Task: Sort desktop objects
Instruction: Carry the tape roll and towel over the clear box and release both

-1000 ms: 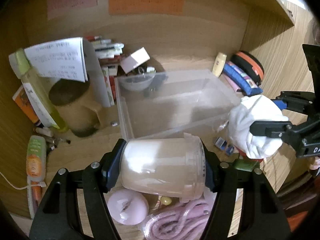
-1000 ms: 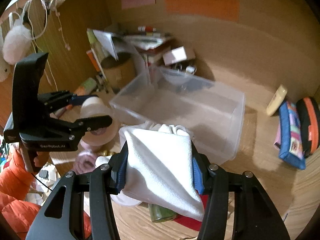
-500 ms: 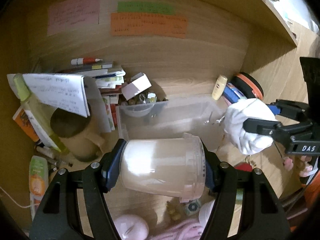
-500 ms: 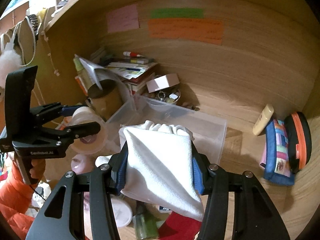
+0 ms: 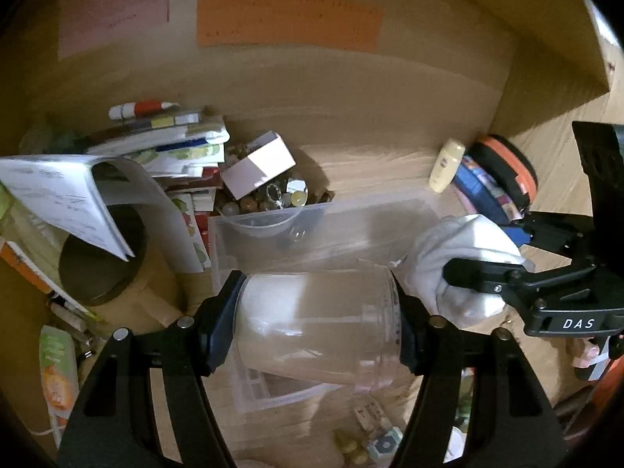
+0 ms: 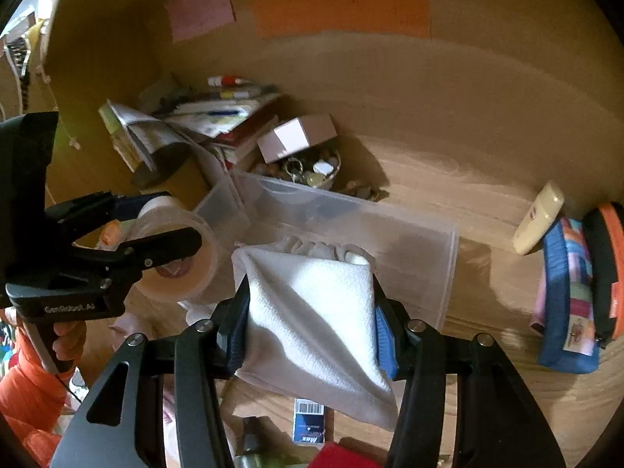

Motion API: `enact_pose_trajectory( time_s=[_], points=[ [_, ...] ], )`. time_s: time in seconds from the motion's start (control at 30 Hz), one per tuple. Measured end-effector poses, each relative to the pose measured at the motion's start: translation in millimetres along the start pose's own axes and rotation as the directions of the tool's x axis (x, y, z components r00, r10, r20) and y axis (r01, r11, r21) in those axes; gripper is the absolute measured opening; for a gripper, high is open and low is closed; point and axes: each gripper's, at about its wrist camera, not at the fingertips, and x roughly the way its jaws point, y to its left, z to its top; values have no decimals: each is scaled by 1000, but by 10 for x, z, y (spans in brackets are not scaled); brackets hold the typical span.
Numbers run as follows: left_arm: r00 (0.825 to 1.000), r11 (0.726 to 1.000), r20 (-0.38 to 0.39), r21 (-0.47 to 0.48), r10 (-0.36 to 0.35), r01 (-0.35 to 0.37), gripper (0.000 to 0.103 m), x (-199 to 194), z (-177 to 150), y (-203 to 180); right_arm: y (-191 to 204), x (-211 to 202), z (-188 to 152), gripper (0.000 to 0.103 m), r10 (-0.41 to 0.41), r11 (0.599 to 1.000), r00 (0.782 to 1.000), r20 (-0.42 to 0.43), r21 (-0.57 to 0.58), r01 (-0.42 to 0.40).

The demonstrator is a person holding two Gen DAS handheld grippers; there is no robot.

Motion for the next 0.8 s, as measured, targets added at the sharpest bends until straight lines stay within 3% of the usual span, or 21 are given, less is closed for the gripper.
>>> enact_pose_trajectory(
  time_s=[0.3, 0.57, 0.8],
  points=[
    [999, 999, -48, 37, 15, -13, 67, 320, -31, -38, -112, 391, -53, 49, 4, 1000, 996, -89, 7, -3],
    [997, 996, -67, 83, 29, -24, 67, 430, -59, -128, -133, 637, -124, 49, -32, 999, 993, -117, -25, 29],
    [987, 997, -161, 73, 6, 6, 67, 602, -72, -116, -108, 729, -178, 50, -59, 997, 988, -146, -56, 52]
  ],
)
